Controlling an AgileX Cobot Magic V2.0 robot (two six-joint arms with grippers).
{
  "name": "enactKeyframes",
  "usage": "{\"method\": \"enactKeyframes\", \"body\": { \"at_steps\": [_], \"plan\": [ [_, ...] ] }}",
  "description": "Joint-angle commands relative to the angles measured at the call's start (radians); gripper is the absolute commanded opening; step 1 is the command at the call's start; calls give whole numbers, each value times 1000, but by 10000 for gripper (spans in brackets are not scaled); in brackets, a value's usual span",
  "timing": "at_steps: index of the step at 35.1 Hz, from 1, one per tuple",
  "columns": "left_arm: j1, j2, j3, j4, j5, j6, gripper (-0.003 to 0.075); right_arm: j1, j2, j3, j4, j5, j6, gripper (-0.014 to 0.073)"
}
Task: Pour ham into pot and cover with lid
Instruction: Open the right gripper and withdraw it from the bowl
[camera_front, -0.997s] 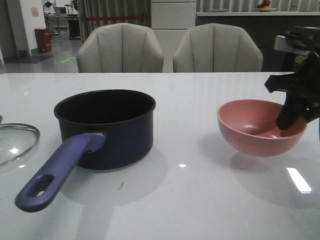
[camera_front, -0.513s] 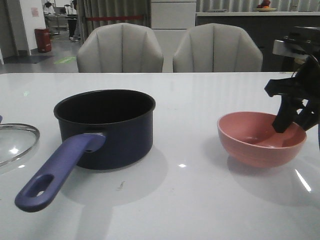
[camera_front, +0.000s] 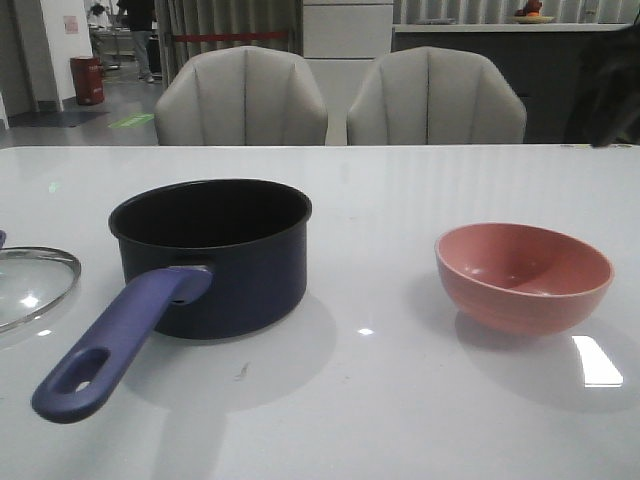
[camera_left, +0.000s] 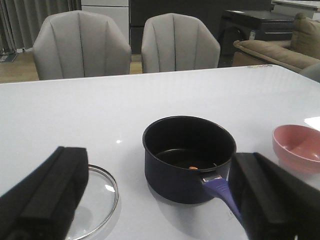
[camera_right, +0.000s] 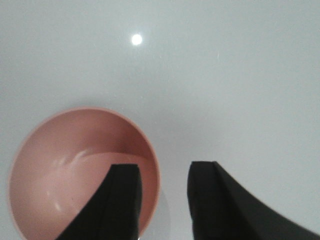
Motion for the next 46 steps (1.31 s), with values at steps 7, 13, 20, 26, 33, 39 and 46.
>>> {"method": "enactKeyframes", "body": {
  "at_steps": [7,13,20,26,33,39,46],
  "plan": [
    [-8,11,-24,-7,-82,2,606,99,-291,147,-2,-225,-6,359],
    [-8,11,-24,-7,-82,2,606,165,-468,309,39,-389,-5,359],
    [-8,11,-24,-7,-85,2,606,226,-718,498,63,-502,-5,359],
    [-8,11,-24,-7,-97,2,606,231,-1007,655,101,-469,-5,359],
    [-8,11,-24,-7,-97,2,606,231,-1252,824,104,-498,-5,359],
    [-8,11,-24,-7,-97,2,606,231,-1313,909,104,-528,-5,355],
    [-8,13,-24,-7,-97,2,606,231,-1313,915,104,-500,-5,134]
  ]
}}
